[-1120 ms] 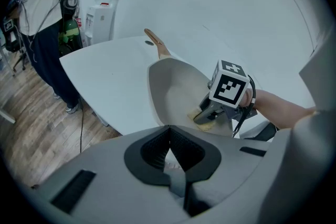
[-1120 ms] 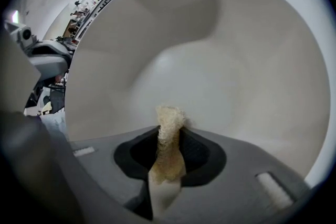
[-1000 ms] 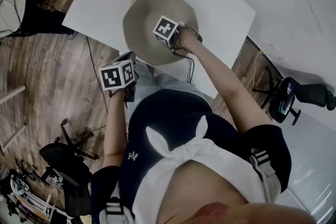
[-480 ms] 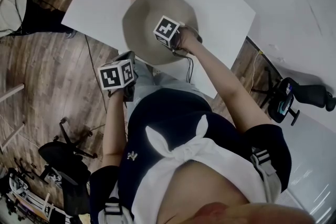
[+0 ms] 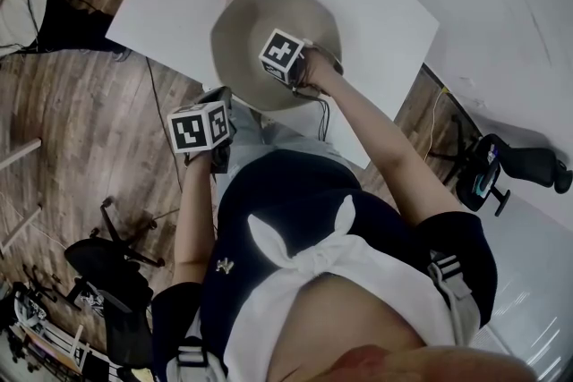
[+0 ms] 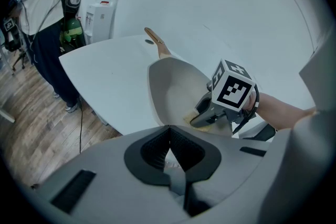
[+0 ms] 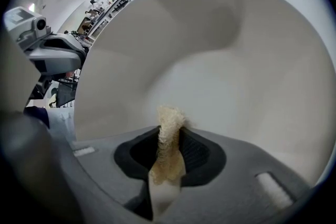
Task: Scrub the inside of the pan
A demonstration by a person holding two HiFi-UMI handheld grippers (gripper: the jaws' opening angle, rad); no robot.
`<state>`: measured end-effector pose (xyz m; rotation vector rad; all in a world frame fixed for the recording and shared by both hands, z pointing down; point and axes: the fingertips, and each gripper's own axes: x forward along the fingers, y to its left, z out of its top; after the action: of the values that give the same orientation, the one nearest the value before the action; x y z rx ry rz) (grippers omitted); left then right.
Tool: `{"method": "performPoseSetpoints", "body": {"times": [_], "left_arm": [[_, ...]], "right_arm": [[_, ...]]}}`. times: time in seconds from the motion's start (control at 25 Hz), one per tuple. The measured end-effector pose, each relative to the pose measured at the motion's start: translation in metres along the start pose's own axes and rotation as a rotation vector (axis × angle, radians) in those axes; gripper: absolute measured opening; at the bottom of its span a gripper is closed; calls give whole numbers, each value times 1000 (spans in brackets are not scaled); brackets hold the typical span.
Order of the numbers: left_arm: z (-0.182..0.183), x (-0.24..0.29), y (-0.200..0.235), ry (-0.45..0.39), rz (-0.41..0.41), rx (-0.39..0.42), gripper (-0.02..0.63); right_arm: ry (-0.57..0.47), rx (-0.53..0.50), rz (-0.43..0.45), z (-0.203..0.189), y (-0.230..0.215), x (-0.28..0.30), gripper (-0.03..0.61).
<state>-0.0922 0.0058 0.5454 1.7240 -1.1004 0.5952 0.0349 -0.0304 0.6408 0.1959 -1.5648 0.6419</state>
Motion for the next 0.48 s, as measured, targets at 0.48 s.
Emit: {"method": "performPoseSetpoints", "body": {"times": [0.48], "left_arm": [[0, 3, 0, 10, -5, 3, 5]], "right_arm": [[-115, 109, 169, 28, 30, 7, 93]]}}
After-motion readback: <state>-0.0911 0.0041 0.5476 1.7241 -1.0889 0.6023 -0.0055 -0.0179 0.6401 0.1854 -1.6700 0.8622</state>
